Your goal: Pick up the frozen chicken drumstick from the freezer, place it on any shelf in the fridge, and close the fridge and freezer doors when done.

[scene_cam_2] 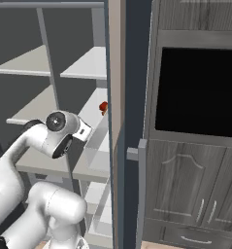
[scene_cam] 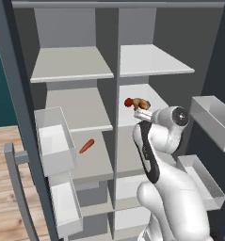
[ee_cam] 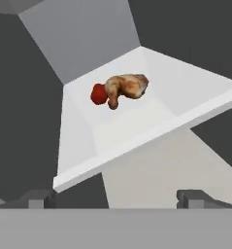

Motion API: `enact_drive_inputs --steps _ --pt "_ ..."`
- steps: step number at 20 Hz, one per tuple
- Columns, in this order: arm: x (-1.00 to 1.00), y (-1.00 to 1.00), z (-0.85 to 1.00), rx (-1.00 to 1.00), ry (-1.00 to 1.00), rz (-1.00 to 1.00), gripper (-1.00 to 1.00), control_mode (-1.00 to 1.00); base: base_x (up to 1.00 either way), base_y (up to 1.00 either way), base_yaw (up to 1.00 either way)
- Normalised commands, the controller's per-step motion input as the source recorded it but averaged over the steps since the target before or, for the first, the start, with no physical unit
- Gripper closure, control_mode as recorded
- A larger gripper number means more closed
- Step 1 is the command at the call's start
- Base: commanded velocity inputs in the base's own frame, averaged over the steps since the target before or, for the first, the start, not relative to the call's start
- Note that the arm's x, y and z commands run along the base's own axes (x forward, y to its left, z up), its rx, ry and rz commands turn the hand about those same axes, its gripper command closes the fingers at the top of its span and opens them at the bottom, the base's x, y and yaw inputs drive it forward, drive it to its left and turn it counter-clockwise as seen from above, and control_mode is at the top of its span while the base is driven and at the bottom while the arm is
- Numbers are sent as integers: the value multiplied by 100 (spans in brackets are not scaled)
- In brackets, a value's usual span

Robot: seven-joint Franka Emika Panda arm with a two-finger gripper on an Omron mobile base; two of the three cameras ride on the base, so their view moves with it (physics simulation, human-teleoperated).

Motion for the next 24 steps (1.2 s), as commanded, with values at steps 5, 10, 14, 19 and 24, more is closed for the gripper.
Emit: enact_drive_inputs --steps 5,10,14,19,24 --pt "-91 11 33 9 24 1 -100 -100 0 0 0" --pt "-100 58 -22 0 9 4 -100 -100 0 0 0" --pt "-100 66 -45 -1 6 8 -100 -100 0 0 0" --pt "-75 6 -32 -4 1 8 -100 -100 0 0 0" --pt "3 1 0 -1 2 0 -100 -100 0 0 0"
